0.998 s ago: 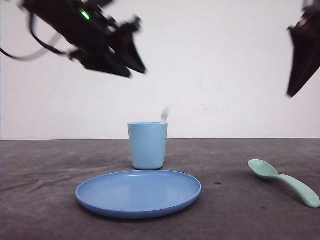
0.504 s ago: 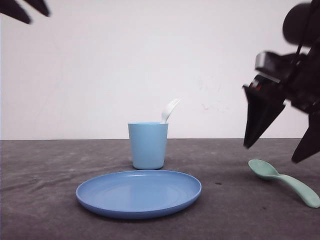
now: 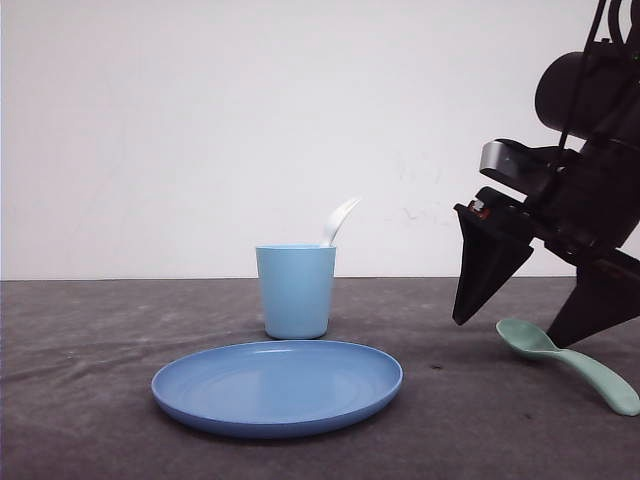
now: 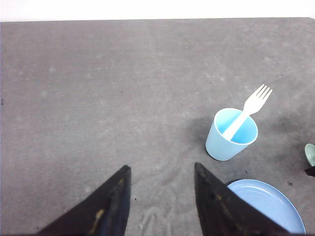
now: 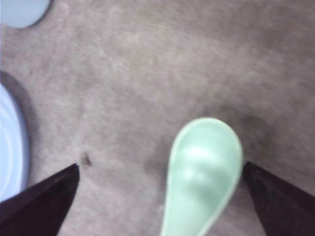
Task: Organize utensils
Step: 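Lower the right gripper onto the mint-green spoon and grasp it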
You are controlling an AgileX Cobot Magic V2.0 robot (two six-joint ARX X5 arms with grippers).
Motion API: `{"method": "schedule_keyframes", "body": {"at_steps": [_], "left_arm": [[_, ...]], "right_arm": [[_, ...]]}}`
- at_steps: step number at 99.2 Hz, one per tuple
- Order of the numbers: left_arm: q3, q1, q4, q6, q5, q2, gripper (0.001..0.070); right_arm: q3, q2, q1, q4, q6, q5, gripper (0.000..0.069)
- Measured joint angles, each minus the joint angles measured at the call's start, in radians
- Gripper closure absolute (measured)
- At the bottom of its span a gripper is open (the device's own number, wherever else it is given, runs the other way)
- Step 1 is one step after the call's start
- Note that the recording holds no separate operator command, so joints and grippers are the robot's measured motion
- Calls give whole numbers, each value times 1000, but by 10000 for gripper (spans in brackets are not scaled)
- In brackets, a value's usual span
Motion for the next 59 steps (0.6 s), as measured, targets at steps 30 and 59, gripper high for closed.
{"method": "schedule_keyframes", "body": {"at_steps": [30,59], "left_arm": [[0,0,-30,0,0,-2,473],[0,0,-30,0,0,-2,473]], "right_arm": [[0,7,13,-2,0,18,303],[0,7,12,-3,0,29,519]]}}
